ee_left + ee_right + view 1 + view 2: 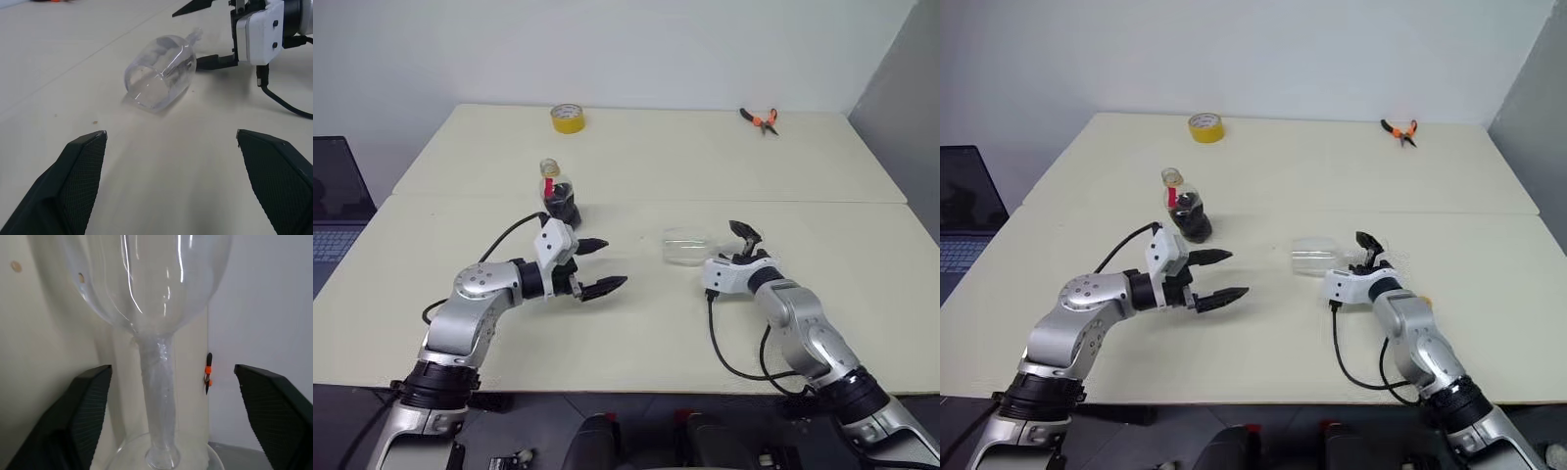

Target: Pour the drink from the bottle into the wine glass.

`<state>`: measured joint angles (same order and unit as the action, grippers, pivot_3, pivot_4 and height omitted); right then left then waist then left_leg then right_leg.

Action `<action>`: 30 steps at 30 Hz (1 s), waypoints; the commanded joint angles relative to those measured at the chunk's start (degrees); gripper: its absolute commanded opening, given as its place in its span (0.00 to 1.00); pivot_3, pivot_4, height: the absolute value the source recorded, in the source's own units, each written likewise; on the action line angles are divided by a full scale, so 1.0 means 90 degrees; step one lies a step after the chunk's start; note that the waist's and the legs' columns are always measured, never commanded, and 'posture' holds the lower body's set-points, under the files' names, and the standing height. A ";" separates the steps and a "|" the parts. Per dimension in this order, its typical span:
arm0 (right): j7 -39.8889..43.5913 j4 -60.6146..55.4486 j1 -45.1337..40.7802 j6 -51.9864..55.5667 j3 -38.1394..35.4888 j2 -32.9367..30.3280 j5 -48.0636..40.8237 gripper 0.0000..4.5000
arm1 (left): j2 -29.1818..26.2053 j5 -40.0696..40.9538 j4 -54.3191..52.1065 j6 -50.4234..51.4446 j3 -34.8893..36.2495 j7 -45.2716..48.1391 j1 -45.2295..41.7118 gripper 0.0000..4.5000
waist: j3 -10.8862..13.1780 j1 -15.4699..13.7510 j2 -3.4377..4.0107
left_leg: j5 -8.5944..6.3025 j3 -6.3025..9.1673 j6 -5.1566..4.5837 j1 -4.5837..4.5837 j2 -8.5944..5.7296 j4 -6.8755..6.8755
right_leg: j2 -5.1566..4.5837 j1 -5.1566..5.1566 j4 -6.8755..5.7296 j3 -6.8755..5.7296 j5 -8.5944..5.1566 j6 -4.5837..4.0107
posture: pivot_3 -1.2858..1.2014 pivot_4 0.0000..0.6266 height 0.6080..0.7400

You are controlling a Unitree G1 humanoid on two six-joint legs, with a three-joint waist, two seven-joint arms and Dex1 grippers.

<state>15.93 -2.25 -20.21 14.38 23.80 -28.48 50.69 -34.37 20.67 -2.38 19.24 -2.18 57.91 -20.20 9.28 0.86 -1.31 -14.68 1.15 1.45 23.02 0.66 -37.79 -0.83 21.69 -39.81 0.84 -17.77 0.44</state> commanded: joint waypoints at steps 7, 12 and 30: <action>-0.0137 -0.0137 -0.0061 0.0058 -0.0234 0.0198 0.0057 0.17 | -0.0194 0.0654 -0.0137 0.0496 0.0453 0.0343 -0.0125 1.00 | 0.0001 0.0071 0.0000 | 0.0000 0.0001 0.0000 0.0000 0.0000 0.0001 | 0.0000 0.0001 -0.0003 0.0000 0.0000 -0.0001 | 0.52 0.24 1.00; -0.0219 -0.0385 -0.0045 -0.0012 -0.0435 0.0132 0.0024 0.04 | -0.0576 0.1535 -0.0530 0.1346 0.1019 0.0519 -0.0260 1.00 | 0.0006 0.0082 -0.0002 | 0.0000 0.0004 0.0000 0.0003 0.0000 0.0001 | 0.0000 0.0005 -0.0006 -0.0002 -0.0001 -0.0001 | 0.52 0.24 1.00; 0.0627 0.0124 -0.0067 -0.1729 -0.1691 0.2595 -0.5178 0.04 | -0.1710 0.1855 -0.0798 0.1785 0.1518 0.0749 -0.0114 1.00 | 0.0025 0.0095 -0.0010 | -0.0001 0.0008 0.0000 0.0001 0.0000 0.0006 | -0.0003 0.0005 -0.0007 -0.0006 -0.0003 -0.0006 | 0.52 0.24 1.00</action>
<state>19.64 -1.72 -19.26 2.27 9.71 -6.65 9.51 -48.88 35.68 -6.95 34.86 9.51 63.96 -20.85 9.51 1.72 -1.40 -14.68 1.22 1.45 23.03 0.67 -37.72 -0.86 21.73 -39.88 0.79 -17.80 0.39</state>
